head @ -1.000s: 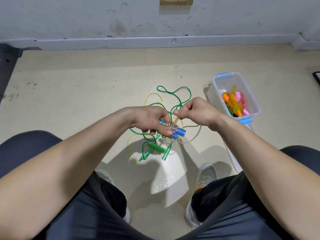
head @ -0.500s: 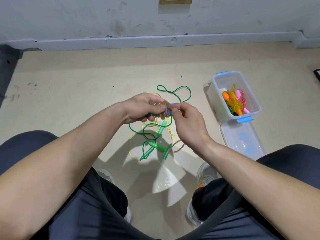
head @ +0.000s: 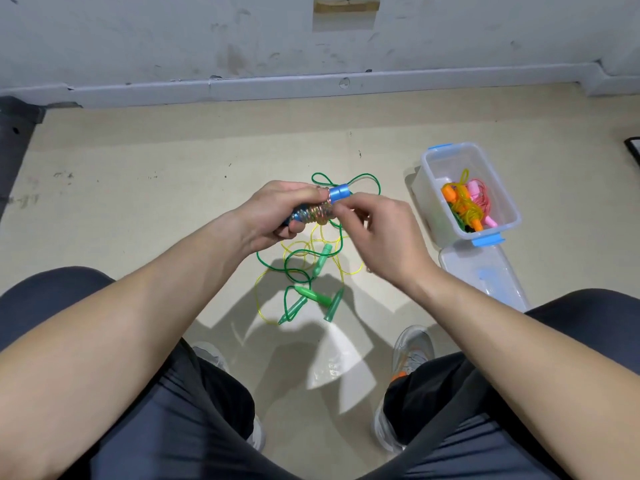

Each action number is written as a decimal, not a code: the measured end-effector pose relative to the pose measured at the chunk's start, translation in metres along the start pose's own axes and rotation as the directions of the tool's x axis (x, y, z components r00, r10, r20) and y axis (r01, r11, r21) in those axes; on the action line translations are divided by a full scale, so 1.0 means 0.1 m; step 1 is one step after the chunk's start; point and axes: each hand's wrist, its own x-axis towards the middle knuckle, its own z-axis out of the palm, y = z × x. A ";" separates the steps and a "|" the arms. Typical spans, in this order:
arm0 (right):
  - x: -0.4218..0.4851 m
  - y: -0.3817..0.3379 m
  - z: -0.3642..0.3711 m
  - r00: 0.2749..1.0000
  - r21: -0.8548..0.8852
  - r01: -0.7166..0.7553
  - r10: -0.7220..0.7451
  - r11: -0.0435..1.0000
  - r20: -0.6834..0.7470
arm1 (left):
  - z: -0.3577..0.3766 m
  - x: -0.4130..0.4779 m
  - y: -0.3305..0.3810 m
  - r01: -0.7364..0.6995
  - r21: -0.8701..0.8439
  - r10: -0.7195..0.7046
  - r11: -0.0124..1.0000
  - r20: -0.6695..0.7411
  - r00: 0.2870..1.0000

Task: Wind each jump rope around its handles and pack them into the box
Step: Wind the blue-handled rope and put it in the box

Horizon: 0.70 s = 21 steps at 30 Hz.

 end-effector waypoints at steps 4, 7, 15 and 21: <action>0.09 0.11 -0.08 0.981 0.250 -0.191 0.187 0.949 0.041 | 0.00 0.01 0.00 -0.027 0.024 0.026 0.999 0.034 0.999; 0.12 0.21 -0.11 0.976 0.303 -0.214 0.217 0.929 0.024 | 0.00 0.01 -0.01 -0.045 0.007 0.045 0.999 0.067 0.997; 0.18 0.29 -0.10 0.988 0.439 -0.124 0.151 0.890 -0.028 | 0.03 0.01 -0.01 -0.039 -0.091 0.055 0.995 0.175 0.983; 0.12 0.23 0.06 0.964 0.096 0.024 0.003 0.995 -0.268 | 0.07 -0.02 0.01 0.056 -0.215 -0.001 0.975 0.247 0.969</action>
